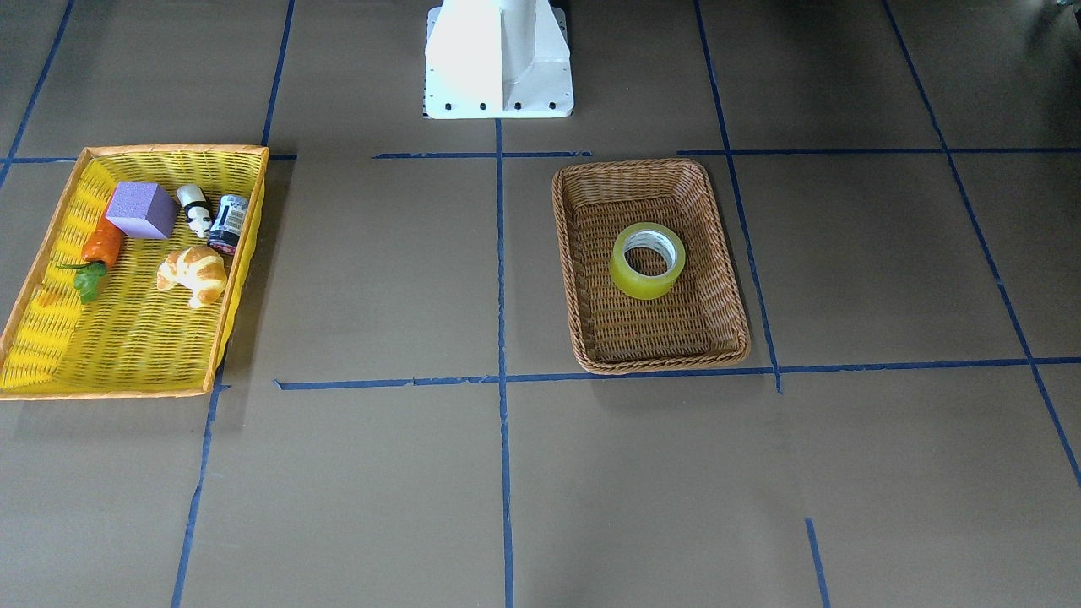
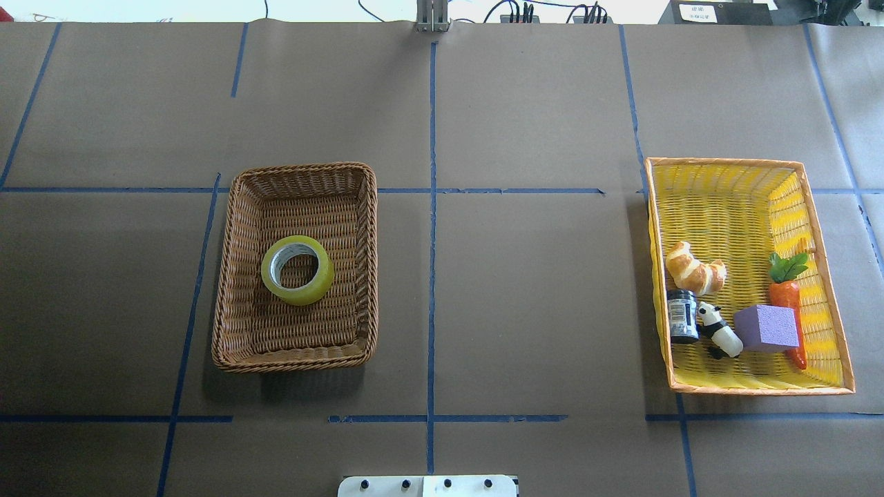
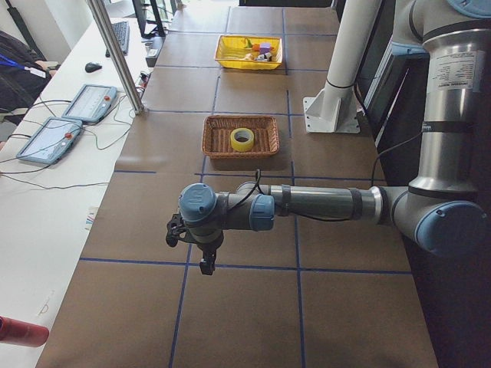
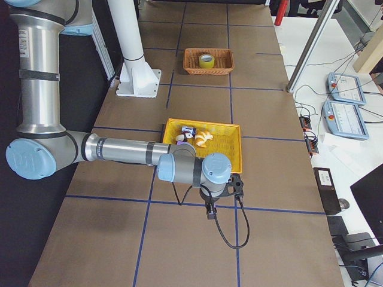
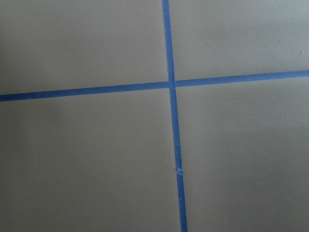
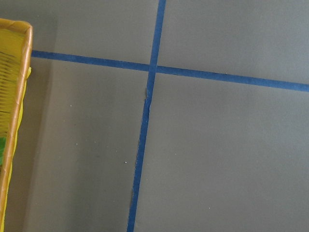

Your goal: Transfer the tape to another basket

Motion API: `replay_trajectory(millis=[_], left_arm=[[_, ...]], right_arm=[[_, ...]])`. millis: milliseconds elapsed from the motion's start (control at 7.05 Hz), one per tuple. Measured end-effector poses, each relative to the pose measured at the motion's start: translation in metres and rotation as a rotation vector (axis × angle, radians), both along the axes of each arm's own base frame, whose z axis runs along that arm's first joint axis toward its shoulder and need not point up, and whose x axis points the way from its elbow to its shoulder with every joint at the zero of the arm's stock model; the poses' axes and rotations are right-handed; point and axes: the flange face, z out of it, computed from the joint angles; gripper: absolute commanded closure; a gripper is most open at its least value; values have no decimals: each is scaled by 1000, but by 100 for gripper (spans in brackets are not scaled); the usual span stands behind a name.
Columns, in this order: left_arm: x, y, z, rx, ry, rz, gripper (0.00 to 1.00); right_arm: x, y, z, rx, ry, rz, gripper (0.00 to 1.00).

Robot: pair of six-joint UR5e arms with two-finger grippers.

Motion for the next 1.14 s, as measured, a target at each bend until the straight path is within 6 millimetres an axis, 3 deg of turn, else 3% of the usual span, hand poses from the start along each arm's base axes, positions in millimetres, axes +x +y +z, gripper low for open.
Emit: replay_trajectory(millis=[426,1135], left_arm=[[-2,4,8,-8,-39,1,0],[-3,12,17,-19,-42,2,0]], right_arm=[[7,3,8,-18,-17,19,0],[15,-6,-11,9,-9,48,0]])
